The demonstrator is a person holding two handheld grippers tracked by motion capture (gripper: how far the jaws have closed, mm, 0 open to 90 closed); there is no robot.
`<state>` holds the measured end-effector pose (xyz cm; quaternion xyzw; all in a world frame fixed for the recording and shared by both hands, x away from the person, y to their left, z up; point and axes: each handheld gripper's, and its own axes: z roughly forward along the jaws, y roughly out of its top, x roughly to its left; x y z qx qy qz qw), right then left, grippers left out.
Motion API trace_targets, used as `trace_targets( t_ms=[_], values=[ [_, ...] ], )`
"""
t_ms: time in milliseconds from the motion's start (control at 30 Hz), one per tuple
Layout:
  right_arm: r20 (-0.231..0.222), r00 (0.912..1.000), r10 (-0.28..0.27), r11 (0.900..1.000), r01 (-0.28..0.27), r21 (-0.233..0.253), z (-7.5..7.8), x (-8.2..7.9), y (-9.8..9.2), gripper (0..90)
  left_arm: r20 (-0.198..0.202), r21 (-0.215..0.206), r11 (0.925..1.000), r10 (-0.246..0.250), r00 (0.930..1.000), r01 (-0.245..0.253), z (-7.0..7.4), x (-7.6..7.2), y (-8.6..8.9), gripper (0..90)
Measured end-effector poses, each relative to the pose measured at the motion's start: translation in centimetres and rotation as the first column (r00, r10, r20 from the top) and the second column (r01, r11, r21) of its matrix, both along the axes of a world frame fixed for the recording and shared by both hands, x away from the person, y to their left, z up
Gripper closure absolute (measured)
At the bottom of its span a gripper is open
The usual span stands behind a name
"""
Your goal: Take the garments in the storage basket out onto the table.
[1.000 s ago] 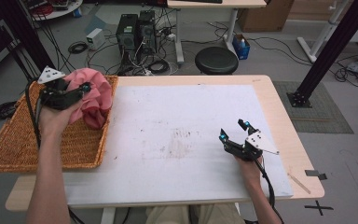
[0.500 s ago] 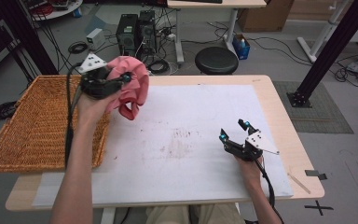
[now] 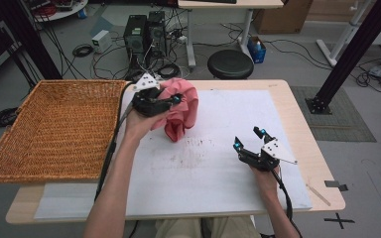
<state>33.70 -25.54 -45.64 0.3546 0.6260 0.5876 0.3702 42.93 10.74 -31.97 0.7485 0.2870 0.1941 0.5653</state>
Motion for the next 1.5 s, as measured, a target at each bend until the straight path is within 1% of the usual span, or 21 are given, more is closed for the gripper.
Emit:
trace_targets(
  t_ms=[67,167,233,300,367,400,467,633,767,800,867,933,967,1067,1100,1233,1267,1300,1367,1433,1500],
  values=[
    [0.000,1.0000,0.000,1.000,0.000,0.000,0.0,0.0,0.0,20.3,-0.016,-0.008,0.9994,-0.033,0.9993,0.033,-0.8,0.1,-1.2,66.8],
    [0.000,1.0000,-0.001,1.000,0.001,0.000,0.0,0.0,0.0,20.3,-0.021,-0.025,0.9967,-0.078,0.9968,0.077,-1.6,0.1,-3.1,66.8],
    [0.001,1.0000,0.000,1.000,0.000,0.000,0.0,0.0,0.0,20.3,-0.018,-0.038,0.9943,-0.101,0.9948,0.100,-2.0,0.1,-4.4,66.7],
    [-0.001,1.0000,0.001,1.000,-0.001,0.001,0.0,0.0,0.0,20.3,-0.020,-0.071,0.9910,-0.116,0.9931,0.114,-2.2,0.2,-5.4,66.6],
    [0.003,1.0000,0.000,1.000,0.000,-0.001,0.0,0.0,0.0,20.3,-0.027,-0.081,0.9878,-0.135,0.9904,0.133,-2.5,0.4,-6.5,66.4],
    [0.003,1.0000,0.000,1.000,0.000,-0.001,0.0,0.0,0.0,20.3,-0.034,-0.079,0.9874,-0.140,0.9895,0.137,-2.8,0.5,-7.0,66.4],
    [0.003,1.0000,0.000,1.000,0.000,-0.001,0.0,0.0,0.0,20.3,-0.053,-0.054,0.9874,-0.152,0.9870,0.149,-3.5,0.7,-7.8,66.2],
    [-0.004,1.0000,-0.003,1.000,0.003,0.007,0.0,0.0,0.0,20.3,-0.151,0.033,0.9843,-0.166,0.9744,0.173,-6.8,1.1,-9.6,65.7],
    [0.001,1.0000,-0.003,1.000,0.003,0.005,0.0,0.1,-0.1,20.3,-0.226,0.101,0.9812,-0.138,0.9644,0.164,-9.2,1.2,-9.9,65.3],
    [0.001,1.0000,-0.003,1.000,0.003,0.005,0.0,0.1,-0.1,20.3,-0.235,0.121,0.9801,-0.125,0.9638,0.157,-9.6,1.2,-10.0,65.1],
    [-0.001,1.0000,-0.004,1.000,0.004,0.007,0.0,0.0,-0.1,20.3,-0.245,0.158,0.9756,-0.111,0.9632,0.153,-10.2,1.0,-10.0,64.7],
    [-0.001,1.0000,-0.006,1.000,0.006,0.008,0.0,0.1,-0.1,20.3,-0.257,0.172,0.9731,-0.106,0.9606,0.153,-10.7,0.9,-10.0,64.4],
    [-0.001,1.0000,-0.007,1.000,0.007,0.008,0.0,0.1,-0.1,20.3,-0.256,0.187,0.9701,-0.103,0.9611,0.154,-10.9,0.8,-10.0,64.2],
    [-0.010,0.9999,-0.008,1.000,0.009,0.018,0.0,0.0,-0.1,20.3,-0.261,0.202,0.9678,-0.094,0.9609,0.150,-11.6,0.7,-9.9,63.7],
    [-0.009,0.9999,-0.010,1.000,0.010,0.019,0.0,0.1,-0.1,20.3,-0.267,0.189,0.9715,-0.090,0.9596,0.143,-11.8,0.6,-9.9,63.5],
    [-0.008,0.9998,-0.020,1.000,0.020,0.021,0.0,0.1,-0.1,20.3,-0.277,0.157,0.9790,-0.083,0.9574,0.130,-12.3,0.5,-9.6,61.8],
    [-0.011,0.9997,-0.021,0.999,0.022,0.024,0.0,0.1,-0.2,20.3,-0.280,0.160,0.9790,-0.078,0.9569,0.127,-12.3,0.5,-9.5,59.6],
    [-0.010,0.9997,-0.020,0.999,0.021,0.024,0.0,0.1,-0.2,20.3,-0.278,0.167,0.9776,-0.078,0.9574,0.128,-12.3,0.4,-9.5,56.8],
    [-0.011,0.9998,-0.019,1.000,0.019,0.024,0.0,0.1,-0.2,20.3,-0.279,0.176,0.9779,-0.060,0.9583,0.113,-12.3,0.2,-9.6,46.2],
    [-0.010,0.9998,-0.017,1.000,0.017,0.023,0.0,0.1,-0.2,20.3,-0.283,0.167,0.9809,-0.051,0.9578,0.101,-12.0,0.0,-9.5,37.2],
    [-0.010,0.9998,-0.016,1.000,0.016,0.023,0.0,0.1,-0.2,20.3,-0.271,0.152,0.9853,-0.034,0.9621,0.078,-11.4,-0.5,-9.2,31.8]
  ],
)
